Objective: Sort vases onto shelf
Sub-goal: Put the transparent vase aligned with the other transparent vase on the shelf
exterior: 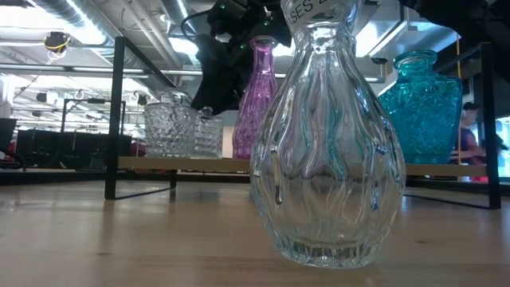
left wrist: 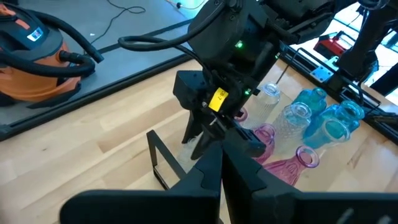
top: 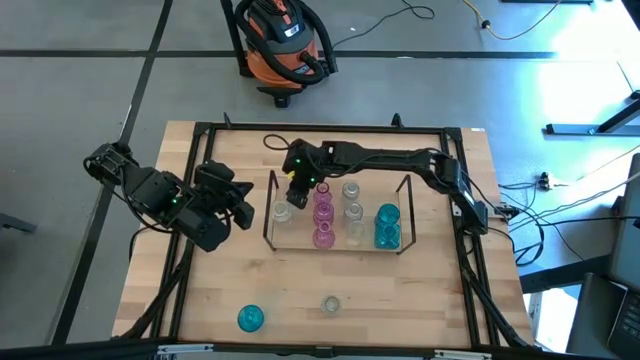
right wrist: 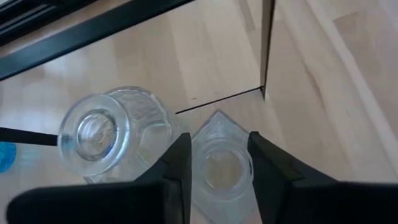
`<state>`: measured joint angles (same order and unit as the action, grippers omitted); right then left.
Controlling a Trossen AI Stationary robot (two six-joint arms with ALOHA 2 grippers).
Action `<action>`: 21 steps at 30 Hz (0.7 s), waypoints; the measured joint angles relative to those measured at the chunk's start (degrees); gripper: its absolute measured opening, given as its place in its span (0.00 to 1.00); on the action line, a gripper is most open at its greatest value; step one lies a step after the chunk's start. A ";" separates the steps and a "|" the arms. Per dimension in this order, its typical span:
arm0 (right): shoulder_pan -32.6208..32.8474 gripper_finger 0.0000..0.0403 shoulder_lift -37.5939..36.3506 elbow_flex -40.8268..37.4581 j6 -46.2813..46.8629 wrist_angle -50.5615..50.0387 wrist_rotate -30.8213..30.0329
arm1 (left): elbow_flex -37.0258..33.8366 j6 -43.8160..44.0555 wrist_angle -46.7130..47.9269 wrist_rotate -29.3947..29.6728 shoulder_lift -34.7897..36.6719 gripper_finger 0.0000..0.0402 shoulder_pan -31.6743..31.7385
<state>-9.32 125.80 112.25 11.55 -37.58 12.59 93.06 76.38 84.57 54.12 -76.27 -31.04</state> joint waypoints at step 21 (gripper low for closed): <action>-0.13 0.51 -0.46 0.43 0.15 1.11 0.25 | -29.58 33.53 -1.74 -20.43 1.08 0.00 -5.28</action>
<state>-9.45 125.34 112.67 11.70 -36.47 12.84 63.47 109.90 82.83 33.69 -75.19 -36.31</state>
